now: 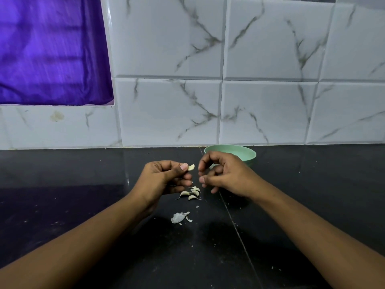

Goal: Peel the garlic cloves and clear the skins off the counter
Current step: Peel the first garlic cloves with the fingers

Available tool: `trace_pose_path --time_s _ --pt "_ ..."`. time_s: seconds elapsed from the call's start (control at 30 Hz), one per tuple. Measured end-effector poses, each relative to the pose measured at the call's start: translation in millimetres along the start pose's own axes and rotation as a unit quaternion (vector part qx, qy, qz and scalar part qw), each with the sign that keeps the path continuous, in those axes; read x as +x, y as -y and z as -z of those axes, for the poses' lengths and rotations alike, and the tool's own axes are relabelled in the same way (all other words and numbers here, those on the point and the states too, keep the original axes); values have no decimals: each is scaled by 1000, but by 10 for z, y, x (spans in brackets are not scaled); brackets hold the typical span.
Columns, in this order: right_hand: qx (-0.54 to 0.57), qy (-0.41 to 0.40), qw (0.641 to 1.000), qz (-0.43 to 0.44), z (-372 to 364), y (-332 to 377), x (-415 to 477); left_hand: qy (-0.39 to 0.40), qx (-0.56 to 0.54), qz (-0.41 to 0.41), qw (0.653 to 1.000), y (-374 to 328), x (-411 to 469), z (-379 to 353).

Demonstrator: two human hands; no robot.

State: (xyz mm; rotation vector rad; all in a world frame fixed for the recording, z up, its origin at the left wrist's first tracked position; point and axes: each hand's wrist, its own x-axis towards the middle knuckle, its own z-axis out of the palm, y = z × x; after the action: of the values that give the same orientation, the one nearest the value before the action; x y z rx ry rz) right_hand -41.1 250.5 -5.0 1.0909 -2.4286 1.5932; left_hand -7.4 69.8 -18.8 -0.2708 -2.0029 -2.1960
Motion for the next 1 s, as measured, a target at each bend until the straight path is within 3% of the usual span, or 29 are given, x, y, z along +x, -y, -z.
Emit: trace_pose_path --time_s 0.13,0.4,1.0 --pt "0 -61 997 52 -54 22 -12 8 4 7 1000 5 -3 -9" --pt "-48 -90 989 110 -99 24 -10 15 -4 14 1000 14 -10 -26" --pt "-67 -66 988 120 -163 9 -40 -5 2 -10 1000 58 7 -47"
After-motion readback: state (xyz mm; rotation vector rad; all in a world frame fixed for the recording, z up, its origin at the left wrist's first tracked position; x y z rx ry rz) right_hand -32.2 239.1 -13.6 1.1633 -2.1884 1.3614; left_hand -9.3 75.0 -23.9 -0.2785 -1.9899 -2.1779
